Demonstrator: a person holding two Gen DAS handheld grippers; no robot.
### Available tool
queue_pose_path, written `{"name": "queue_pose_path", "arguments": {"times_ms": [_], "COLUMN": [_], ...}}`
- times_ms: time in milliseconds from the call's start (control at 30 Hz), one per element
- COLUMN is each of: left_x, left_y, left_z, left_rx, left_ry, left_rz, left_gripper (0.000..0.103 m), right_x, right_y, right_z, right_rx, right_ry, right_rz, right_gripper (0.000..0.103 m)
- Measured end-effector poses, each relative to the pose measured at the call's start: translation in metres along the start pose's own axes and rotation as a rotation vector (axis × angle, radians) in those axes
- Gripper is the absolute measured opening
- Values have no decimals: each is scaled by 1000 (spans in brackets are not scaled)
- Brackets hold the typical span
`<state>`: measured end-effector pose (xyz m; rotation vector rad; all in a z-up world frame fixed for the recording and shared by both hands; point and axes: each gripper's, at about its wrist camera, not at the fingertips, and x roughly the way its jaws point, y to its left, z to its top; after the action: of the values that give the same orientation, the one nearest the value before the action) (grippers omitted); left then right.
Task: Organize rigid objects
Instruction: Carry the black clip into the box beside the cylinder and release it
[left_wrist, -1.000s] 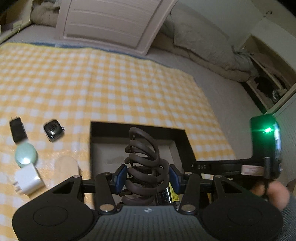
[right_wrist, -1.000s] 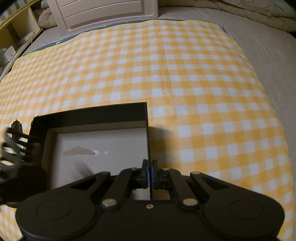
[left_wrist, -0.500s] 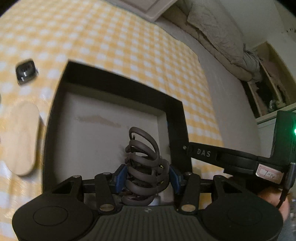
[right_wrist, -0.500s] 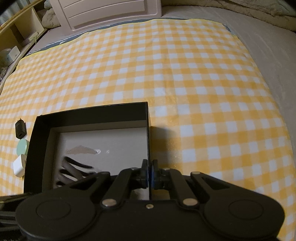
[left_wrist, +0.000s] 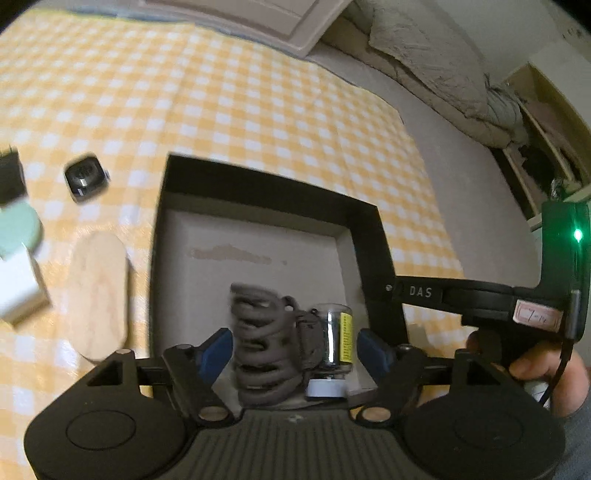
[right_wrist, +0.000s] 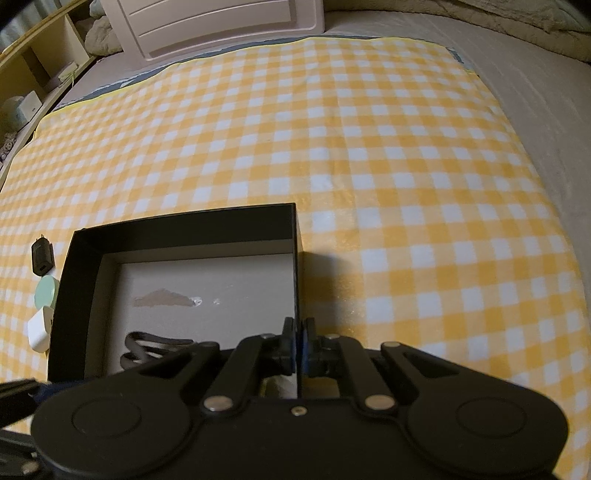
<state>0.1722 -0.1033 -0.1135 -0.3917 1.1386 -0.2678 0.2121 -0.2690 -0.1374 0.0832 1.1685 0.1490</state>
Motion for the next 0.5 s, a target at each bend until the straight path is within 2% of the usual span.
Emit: {"name": "queue_pose_path", "arguments": {"times_ms": [333,433,500], "left_x": [-17,-23,-27], "left_y": [4,1,-3], "left_z": [2,1,0], "left_rx": [40,59,88], "left_ry": [-40,-54,-67], "left_rz": [29,36,48], "left_gripper": [77,87,89], "right_x": [0,0,-1], "right_y": [0,0,0], "right_z": [1,1,0], "right_rx": [0,0,-1], "right_ry": [0,0,0], "right_rz": [0,0,0], "right_gripper": [4,4,4]}}
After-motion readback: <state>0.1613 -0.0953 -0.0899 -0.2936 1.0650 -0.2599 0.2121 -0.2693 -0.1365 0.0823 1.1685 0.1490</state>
